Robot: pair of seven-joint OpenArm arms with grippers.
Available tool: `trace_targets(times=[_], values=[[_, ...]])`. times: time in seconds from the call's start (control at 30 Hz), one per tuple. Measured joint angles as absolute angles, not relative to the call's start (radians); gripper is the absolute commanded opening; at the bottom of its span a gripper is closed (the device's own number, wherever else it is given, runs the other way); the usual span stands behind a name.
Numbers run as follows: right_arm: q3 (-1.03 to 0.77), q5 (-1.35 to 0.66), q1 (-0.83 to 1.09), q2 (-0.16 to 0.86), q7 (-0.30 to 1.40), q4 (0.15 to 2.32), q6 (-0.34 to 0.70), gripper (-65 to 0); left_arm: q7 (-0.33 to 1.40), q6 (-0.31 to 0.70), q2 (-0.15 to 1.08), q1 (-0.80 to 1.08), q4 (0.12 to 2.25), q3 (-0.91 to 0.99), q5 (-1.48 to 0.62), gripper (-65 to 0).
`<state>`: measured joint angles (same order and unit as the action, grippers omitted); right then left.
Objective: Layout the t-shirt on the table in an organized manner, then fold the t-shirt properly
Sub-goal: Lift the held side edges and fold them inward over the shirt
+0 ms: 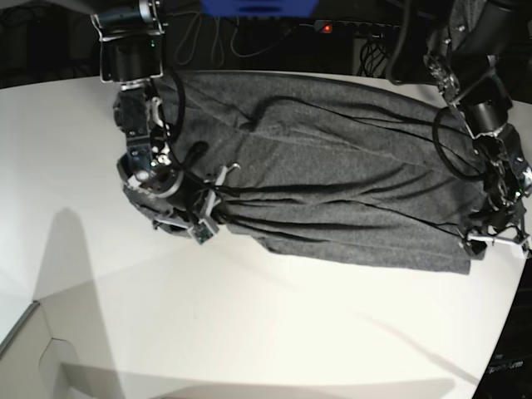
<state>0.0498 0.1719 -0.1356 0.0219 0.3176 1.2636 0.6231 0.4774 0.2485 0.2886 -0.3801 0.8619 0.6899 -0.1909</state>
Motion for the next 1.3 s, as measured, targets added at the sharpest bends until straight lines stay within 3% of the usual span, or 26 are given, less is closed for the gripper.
trace_targets(times=[0.33,0.57,0.73,0.93,1.03,1.3], values=[[0.048,0.169,-0.118,0.033,0.319,1.355,0.623,-65.0,0.477,0.249,0.289,-0.384,0.866,0.69,-0.191,-15.5],[0.046,0.169,-0.122,0.03,0.447,1.37,0.624,-65.0,0.455,0.251,0.294,-0.473,0.825,0.682,-0.192,-4.7],[0.049,0.169,-0.117,0.031,0.452,1.371,0.624,-50.7,0.331,0.241,0.3,-0.539,0.657,0.657,-0.183,-4.0],[0.051,0.171,-0.082,0.034,0.454,1.466,0.627,-35.4,0.166,0.249,0.314,-0.601,0.446,0.471,-0.19,-4.0],[0.046,0.172,-0.078,0.036,0.456,1.519,0.627,-32.4,0.126,0.242,0.322,-0.619,0.397,0.43,-0.191,-4.0],[0.046,0.17,-0.063,0.05,0.455,1.626,0.628,-32.3,0.122,0.243,0.318,-0.616,0.377,0.419,-0.184,-4.0]])
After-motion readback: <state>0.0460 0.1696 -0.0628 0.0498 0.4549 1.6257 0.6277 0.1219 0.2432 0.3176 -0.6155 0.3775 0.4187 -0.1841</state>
